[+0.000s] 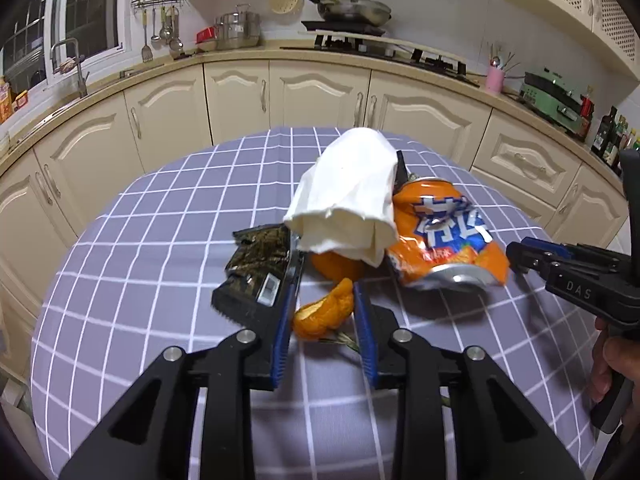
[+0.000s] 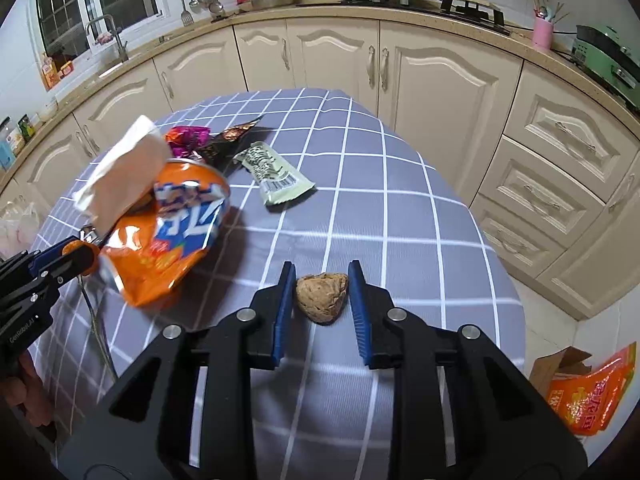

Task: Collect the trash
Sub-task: 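Grasp orange peel with left tool while right tool grasps the walnut, then carry peel and walnut to the blue bin and open both tools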

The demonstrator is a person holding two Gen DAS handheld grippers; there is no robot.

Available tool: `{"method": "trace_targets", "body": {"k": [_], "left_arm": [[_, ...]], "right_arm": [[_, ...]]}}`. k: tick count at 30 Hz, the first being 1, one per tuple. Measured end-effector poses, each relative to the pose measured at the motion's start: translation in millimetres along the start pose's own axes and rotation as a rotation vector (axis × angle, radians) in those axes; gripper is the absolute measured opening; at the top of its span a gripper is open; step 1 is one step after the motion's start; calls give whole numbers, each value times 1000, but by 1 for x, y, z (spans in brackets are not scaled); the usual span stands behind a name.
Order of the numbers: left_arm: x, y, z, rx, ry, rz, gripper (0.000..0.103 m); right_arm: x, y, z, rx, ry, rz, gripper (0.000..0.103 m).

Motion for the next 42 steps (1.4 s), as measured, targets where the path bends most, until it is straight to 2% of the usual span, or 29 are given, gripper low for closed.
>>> {"method": "trace_targets", "body": {"k": [5, 12, 23, 27, 32, 36, 42], "left_arm": [[11, 8, -30, 27, -44, -35, 28], [19, 2, -73, 74, -120, -49, 28], [12, -62, -117, 189, -206, 25, 28], [17, -97, -126, 254, -215, 72, 28], [32, -157, -131, 357, -198, 140, 28], [57, -215, -130, 450, -161, 213, 28], [113, -298, -112, 554, -60, 332, 28]], "right_arm": [[7, 8, -33, -54, -60, 13, 27], [8, 20, -82, -86, -150, 1, 27], [9, 2, -145, -66, -259, 24, 27], [21, -24, -168, -29, -285, 61, 27], [50, -78, -198, 56, -297, 140, 27], [89, -135, -220, 146, -279, 239, 27], [178, -218, -238, 275, -194, 420, 27]]}}
Point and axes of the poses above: each gripper's, at about its wrist camera, not at the fingertips, and z roughly the way its jaws point, y to its left, x to its underside, the point moved 7 cm from there along z, roughly the way its jaws point, and after that the axes turned 11 degrees about -z, right-handed, at the moved point
